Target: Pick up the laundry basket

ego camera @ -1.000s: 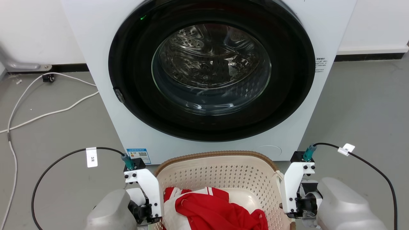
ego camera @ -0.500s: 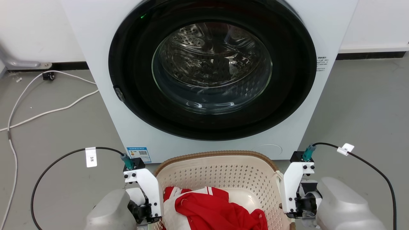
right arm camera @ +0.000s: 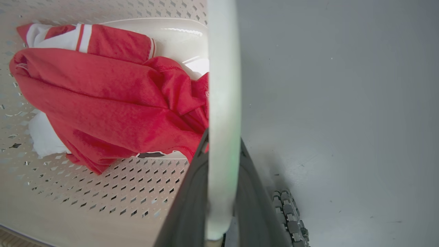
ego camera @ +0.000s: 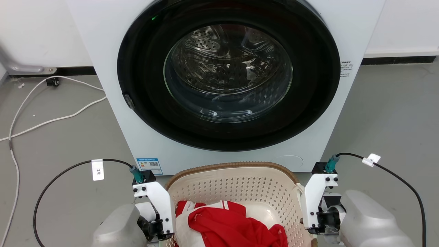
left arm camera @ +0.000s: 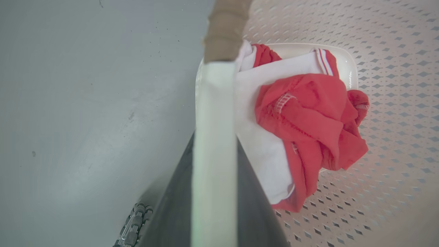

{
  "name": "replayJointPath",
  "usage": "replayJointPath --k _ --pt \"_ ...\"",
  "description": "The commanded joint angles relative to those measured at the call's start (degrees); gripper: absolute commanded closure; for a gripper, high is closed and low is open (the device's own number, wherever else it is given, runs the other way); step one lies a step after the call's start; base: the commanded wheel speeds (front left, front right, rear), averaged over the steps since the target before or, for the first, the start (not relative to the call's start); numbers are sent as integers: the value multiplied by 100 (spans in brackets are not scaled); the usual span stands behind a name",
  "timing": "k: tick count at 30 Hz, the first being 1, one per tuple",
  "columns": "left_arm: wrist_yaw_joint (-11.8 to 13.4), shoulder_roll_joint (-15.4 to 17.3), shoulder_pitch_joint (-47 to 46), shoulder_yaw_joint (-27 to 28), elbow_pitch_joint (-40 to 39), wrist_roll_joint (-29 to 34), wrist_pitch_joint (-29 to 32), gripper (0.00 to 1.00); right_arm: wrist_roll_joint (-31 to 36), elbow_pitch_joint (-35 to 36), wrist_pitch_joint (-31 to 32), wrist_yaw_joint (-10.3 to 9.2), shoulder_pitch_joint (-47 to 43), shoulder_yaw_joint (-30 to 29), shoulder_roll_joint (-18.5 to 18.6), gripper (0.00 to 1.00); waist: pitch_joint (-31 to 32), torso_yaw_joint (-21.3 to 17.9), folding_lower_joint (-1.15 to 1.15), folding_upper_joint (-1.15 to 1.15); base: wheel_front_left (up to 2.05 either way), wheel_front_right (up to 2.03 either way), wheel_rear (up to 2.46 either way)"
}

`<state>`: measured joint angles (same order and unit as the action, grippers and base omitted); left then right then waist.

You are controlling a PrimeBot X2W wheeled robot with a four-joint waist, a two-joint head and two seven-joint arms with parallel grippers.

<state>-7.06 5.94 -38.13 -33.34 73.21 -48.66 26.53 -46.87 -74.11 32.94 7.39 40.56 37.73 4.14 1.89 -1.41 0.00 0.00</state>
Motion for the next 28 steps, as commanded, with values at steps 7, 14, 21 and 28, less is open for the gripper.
replayJointPath --k 7,14,21,28 --pt "-76 -84 -110 -57 -18 -58 -16 100 92 46 4 19 -33 -104 -87 100 -13 13 0 0 0 0 0" --pt "-76 -88 -119 -98 -10 -97 -91 100 192 45 16 19 -46 -186 -93 100 -51 41 0 0 0 0 0" --pt "-76 -88 -120 -154 2 -124 -119 100 273 45 62 19 -59 -274 -109 100 -55 50 0 0 0 0 0" --pt "-76 -66 -149 -206 14 -146 -180 100 349 45 71 19 -49 -366 -119 100 -70 48 0 0 0 0 0"
